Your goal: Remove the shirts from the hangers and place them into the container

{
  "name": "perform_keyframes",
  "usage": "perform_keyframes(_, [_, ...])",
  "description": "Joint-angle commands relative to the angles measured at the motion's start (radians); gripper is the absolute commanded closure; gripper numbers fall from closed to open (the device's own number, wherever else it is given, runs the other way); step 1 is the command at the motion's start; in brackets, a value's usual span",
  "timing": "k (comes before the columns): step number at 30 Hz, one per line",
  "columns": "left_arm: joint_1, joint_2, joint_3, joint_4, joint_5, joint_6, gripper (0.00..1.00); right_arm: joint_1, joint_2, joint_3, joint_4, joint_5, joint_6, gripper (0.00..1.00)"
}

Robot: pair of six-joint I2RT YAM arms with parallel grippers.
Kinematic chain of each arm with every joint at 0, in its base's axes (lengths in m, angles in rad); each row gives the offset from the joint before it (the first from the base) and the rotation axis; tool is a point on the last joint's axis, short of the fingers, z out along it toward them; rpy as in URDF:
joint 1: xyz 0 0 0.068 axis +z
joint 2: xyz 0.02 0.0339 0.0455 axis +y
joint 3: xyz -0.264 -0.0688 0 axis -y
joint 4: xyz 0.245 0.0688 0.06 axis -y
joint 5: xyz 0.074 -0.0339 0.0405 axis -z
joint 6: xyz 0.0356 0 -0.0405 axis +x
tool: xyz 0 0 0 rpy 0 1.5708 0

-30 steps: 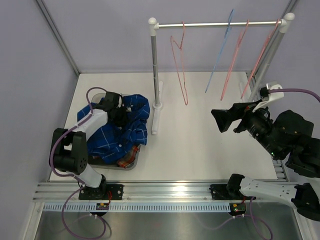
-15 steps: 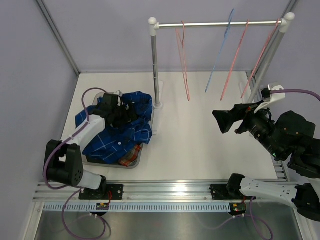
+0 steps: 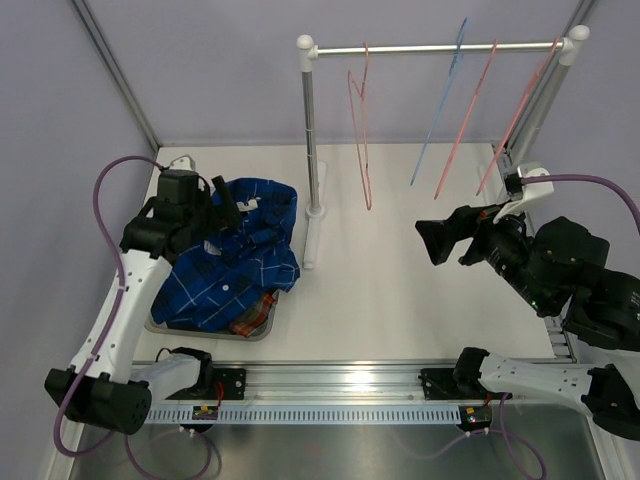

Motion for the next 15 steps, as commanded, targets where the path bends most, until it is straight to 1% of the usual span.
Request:
perform_keyframes(1, [-0.012, -0.038, 0.050, -0.082, -0.033, 0.000, 0.01, 0.008, 0.018, -0.004, 0.046, -0.015, 0.004, 0.01])
perform_keyframes(4, [-0.020, -0.064, 0.033, -0.084, -0.070, -0.009, 0.01, 0.007, 0.030, 0.000, 0.047, -0.024, 0.005, 0.01])
perform_keyframes(6, [-0.029, -0.136, -0.003, -0.041, -0.089, -0.024, 0.01, 0.008, 0.039, -0.003, 0.044, -0.024, 0.004, 0.01])
perform_keyframes(9, [-0.040, -0.225, -0.010, 0.013, -0.043, -0.021, 0.01, 0.007, 0.043, -0.027, 0.035, -0.026, 0.010, 0.01])
perform_keyframes(10, [-0.045, -0.244, -0.010, 0.032, 0.033, -0.003, 0.01, 0.007, 0.046, -0.038, 0.021, -0.027, 0.016, 0.00])
perform_keyframes(12, [-0.048, -0.303, -0.032, 0.114, 0.142, 0.017, 0.01, 0.008, 0.050, -0.086, 0.010, -0.027, 0.041, 0.01])
perform_keyframes(13, [-0.057, -0.328, -0.047, 0.149, 0.242, 0.023, 0.01, 0.007, 0.050, -0.102, 0.004, -0.027, 0.053, 0.01])
perform_keyframes(14, [-0.063, -0.356, -0.070, 0.192, 0.284, 0.029, 0.01, 0.007, 0.049, -0.144, 0.007, -0.035, 0.059, 0.01])
perform_keyframes(15, [-0.068, -0.421, -0.137, 0.297, 0.321, 0.029, 0.01, 0.007, 0.038, -0.165, 0.015, -0.036, 0.070, 0.00])
